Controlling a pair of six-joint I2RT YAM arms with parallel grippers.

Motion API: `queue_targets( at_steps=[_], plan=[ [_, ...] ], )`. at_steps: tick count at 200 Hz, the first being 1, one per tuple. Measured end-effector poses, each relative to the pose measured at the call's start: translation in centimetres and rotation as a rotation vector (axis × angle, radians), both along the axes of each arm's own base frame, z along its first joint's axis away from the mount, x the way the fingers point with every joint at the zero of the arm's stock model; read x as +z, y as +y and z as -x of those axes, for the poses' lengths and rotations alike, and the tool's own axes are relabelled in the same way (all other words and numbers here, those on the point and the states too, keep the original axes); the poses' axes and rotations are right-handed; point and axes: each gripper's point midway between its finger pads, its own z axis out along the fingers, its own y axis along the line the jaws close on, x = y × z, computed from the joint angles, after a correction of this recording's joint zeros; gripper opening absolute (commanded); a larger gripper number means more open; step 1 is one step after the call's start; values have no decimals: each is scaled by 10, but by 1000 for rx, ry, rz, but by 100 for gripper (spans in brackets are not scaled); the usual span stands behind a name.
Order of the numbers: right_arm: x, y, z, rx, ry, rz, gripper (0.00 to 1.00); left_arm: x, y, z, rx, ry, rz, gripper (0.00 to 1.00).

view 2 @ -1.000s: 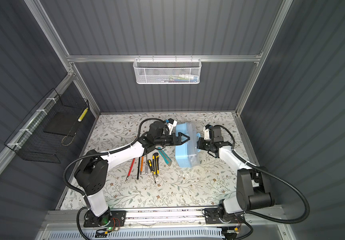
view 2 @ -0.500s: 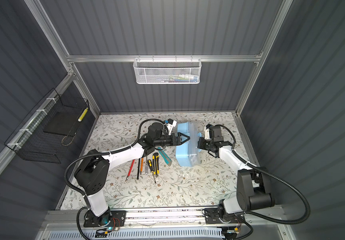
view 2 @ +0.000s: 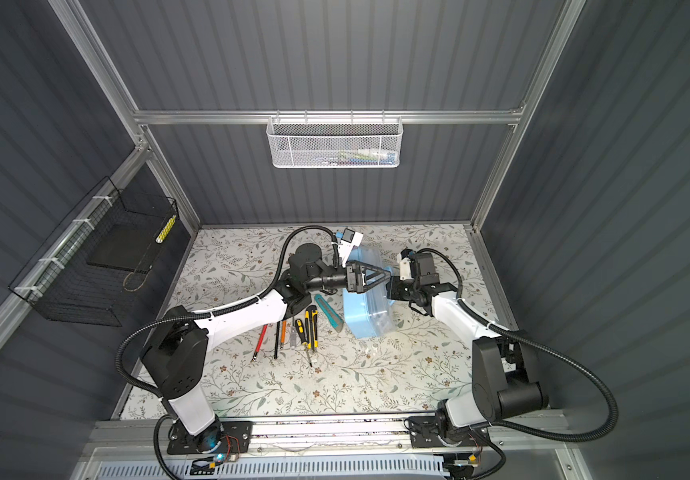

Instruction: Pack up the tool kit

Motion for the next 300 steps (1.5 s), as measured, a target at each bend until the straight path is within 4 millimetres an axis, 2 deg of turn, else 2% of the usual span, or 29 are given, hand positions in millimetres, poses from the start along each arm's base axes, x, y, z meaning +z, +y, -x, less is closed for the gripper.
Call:
queue_targets(
  at_steps=[20,56,91,103,115,184,213,252,300],
  plan=[
    [0,0,0,-1,-1,0,0,-5,15,-15,63,-4,-56,99],
    [10,-9,8,-22,-10,26,0,-26,52,-36,234,-52,-268,99],
    [48,-20,15,-48,-112,54,0,-35,74,-38,307,-102,-397,99],
    [63,-19,18,-42,-152,43,0,-39,78,-39,318,-106,-420,99],
    [68,-14,22,-26,-163,42,0,-45,81,-40,325,-103,-440,99],
    [59,0,25,-22,-128,10,0,-92,95,-34,336,-41,-560,99],
    [56,2,22,-40,-110,-18,0,-123,101,-33,338,-1,-622,99],
    [53,4,17,-52,-109,-32,0,-163,101,-33,325,68,-683,99],
    [50,5,16,-55,-107,-45,0,-190,93,-37,315,133,-689,99]
  ],
)
